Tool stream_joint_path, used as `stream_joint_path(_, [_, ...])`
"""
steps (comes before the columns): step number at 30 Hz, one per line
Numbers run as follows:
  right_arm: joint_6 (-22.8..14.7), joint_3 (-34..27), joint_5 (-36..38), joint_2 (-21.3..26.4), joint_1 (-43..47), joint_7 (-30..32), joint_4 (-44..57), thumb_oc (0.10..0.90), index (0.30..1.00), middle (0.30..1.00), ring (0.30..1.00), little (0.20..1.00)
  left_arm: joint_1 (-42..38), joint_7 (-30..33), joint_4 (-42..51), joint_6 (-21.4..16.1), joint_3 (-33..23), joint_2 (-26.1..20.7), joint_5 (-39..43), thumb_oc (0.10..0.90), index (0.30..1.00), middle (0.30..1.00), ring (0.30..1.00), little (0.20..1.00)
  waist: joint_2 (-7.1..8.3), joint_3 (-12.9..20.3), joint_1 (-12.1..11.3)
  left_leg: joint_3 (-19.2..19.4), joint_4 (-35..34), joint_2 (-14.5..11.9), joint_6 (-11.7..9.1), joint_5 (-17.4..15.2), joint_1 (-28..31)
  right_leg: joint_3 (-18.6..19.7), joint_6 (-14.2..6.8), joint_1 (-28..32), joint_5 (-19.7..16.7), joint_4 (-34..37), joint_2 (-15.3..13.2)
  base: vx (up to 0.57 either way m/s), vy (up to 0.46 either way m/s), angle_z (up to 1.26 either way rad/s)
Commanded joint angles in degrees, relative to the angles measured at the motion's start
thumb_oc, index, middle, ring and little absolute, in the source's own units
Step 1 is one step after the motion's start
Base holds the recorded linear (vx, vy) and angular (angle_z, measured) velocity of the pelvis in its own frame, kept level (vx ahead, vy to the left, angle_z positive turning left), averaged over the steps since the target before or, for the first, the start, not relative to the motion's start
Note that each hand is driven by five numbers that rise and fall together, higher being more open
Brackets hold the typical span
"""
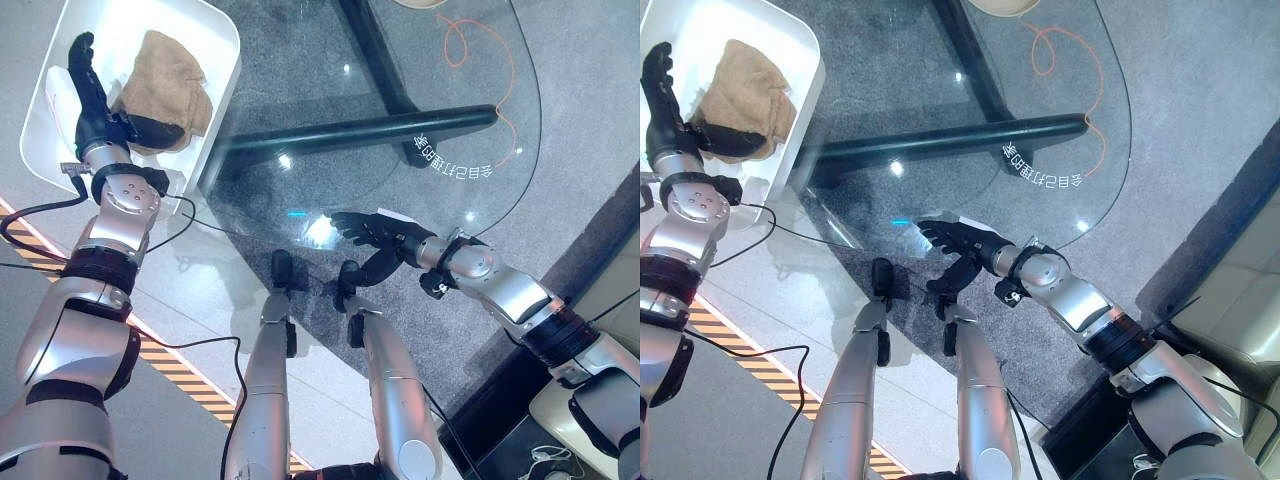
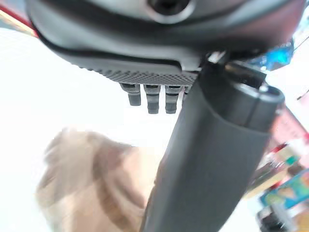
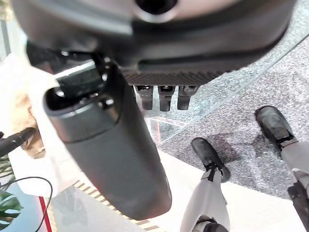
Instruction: Wipe the table with a cloth and put it in the basket.
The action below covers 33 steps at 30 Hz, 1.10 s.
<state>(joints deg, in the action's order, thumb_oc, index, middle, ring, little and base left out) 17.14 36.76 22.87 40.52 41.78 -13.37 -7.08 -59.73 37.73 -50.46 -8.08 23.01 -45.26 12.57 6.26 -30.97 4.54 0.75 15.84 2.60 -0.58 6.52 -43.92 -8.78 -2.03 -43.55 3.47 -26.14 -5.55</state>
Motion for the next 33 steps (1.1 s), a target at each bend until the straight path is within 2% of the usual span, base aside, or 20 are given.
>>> stream_joint_path(1, [-2.2, -4.7, 0.4, -1.5, -4.1, 0.1, 6.9, 0.800, 0.900, 0.900, 0.900, 0.900, 1.5, 8.5, 5.3, -6.6, -6.2, -4.8, -4.0, 0.800, 0.900, 0.900, 0.900, 0.900, -0.94, 1.2, -3.2, 3.5, 2.2, -0.4, 0.6, -8.3, 6.2, 2.9, -2.5, 3.8, -4.1, 7.0, 2.4, -0.04, -0.104, -0.02])
stream_joint_path(7, [-2.3, -5.7, 2.3, -3.1, -8.3, 1.7, 6.3, 0.800, 0.900, 0.900, 0.900, 0.900, 9.1, 9.9, 10.4, -10.4, -10.5, -2.8, -3.9, 0.800, 0.900, 0.900, 0.900, 0.900, -1.01, 1.2, -4.7, 2.7, 0.5, -0.2, 0.2, -8.3, 11.1, 1.8, -2.1, 8.9, -2.5, 7.6, 2.5, -0.04, -0.134, -0.01])
stream_joint_path(10, [-4.2, -6.8, 3.7, -5.8, -12.6, 2.6, 4.7, 0.800, 0.900, 0.900, 0.900, 0.900, 17.2, 6.9, 13.0, -12.8, -12.9, 0.1, -5.8, 0.800, 0.900, 0.900, 0.900, 0.900, -0.81, 1.2, -5.8, 2.1, -1.4, -0.3, -0.4, -8.0, 15.9, 1.1, -2.0, 14.0, -1.8, 9.0, 2.4, -0.05, -0.191, -0.01])
stream_joint_path(14, [-7.5, -7.9, 1.9, -8.0, -19.2, 1.8, 1.6, 0.800, 0.900, 0.900, 0.900, 0.900, 28.6, 2.1, 16.8, -14.5, -14.4, 5.8, -6.3, 0.800, 0.900, 0.900, 0.900, 0.900, -0.35, 1.2, -7.2, 1.7, -4.7, -0.6, -1.0, -7.6, 23.2, 0.3, -2.3, 21.7, -1.1, 11.3, 1.7, -0.03, -0.154, -0.03])
stream_joint_path(16, [-8.8, -8.8, 1.2, -8.9, -23.3, 1.0, -0.5, 0.800, 0.900, 0.900, 0.900, 0.900, 34.9, 1.6, 19.3, -14.2, -13.4, 9.1, -9.4, 0.800, 0.900, 0.900, 0.900, 0.900, -0.30, 3.6, -7.6, 1.4, -6.7, -0.7, -1.2, -7.1, 25.5, 0.1, -2.5, 24.3, -1.2, 13.1, 1.3, 0.02, -0.117, -0.03])
stream_joint_path(20, [-11.2, -10.6, 0.0, -11.5, -31.2, 1.5, -7.3, 0.800, 0.900, 0.900, 0.900, 0.900, 45.0, -3.6, 20.2, -13.0, -10.4, 16.0, -7.8, 0.800, 0.900, 0.900, 0.900, 0.900, -0.75, 7.7, -7.8, 0.8, -9.9, -0.8, -1.4, -6.8, 30.7, -0.4, -2.8, 30.1, -1.0, 15.9, 0.7, 0.06, -0.092, -0.01])
stream_joint_path(26, [-9.9, -13.7, -2.5, -17.3, -38.4, 6.6, -16.6, 0.800, 0.900, 0.900, 0.900, 0.900, 54.8, -12.7, 17.1, -10.8, -7.3, 22.1, -6.4, 0.800, 0.900, 0.900, 0.900, 0.900, -1.66, 12.4, -7.9, 0.0, -13.2, -1.5, -1.7, -6.7, 37.0, -1.1, -2.9, 37.5, -1.5, 19.8, 0.7, 0.07, -0.107, 0.03])
stream_joint_path(29, [-8.1, -15.6, -3.5, -20.4, -40.1, 9.0, -24.1, 0.800, 0.900, 0.900, 0.900, 0.900, 57.9, -16.9, 12.3, -8.9, -6.1, 25.8, -5.9, 0.800, 0.900, 0.900, 0.900, 0.900, -2.29, 14.9, -8.0, -0.3, -14.2, -2.1, -1.7, -6.6, 39.8, -1.6, -2.9, 40.7, -2.0, 21.4, 0.6, 0.08, -0.107, 0.16])
stream_joint_path(30, [-8.1, -16.2, -2.8, -21.6, -40.3, 9.4, -30.0, 0.800, 0.900, 0.900, 0.900, 0.900, 58.7, -18.5, 8.6, -7.8, -5.5, 27.1, -5.4, 0.800, 0.900, 0.900, 0.900, 0.900, -2.44, 16.3, -8.2, -0.3, -15.0, -2.4, -1.8, -6.5, 41.3, -1.7, -3.0, 42.3, -2.3, 22.3, 0.7, 0.08, -0.105, 0.09])
stream_joint_path(33, [-7.3, -17.3, -1.8, -23.6, -39.9, 10.9, -38.6, 0.800, 0.900, 0.900, 0.900, 0.900, 58.9, -20.3, 2.1, -6.5, -4.8, 28.9, -5.9, 0.800, 0.900, 0.900, 0.900, 0.900, -2.70, 18.3, -8.3, -0.3, -16.4, -2.9, -2.0, -6.2, 43.2, -1.8, -3.1, 44.3, -2.5, 23.6, 0.9, 0.05, -0.093, 0.03])
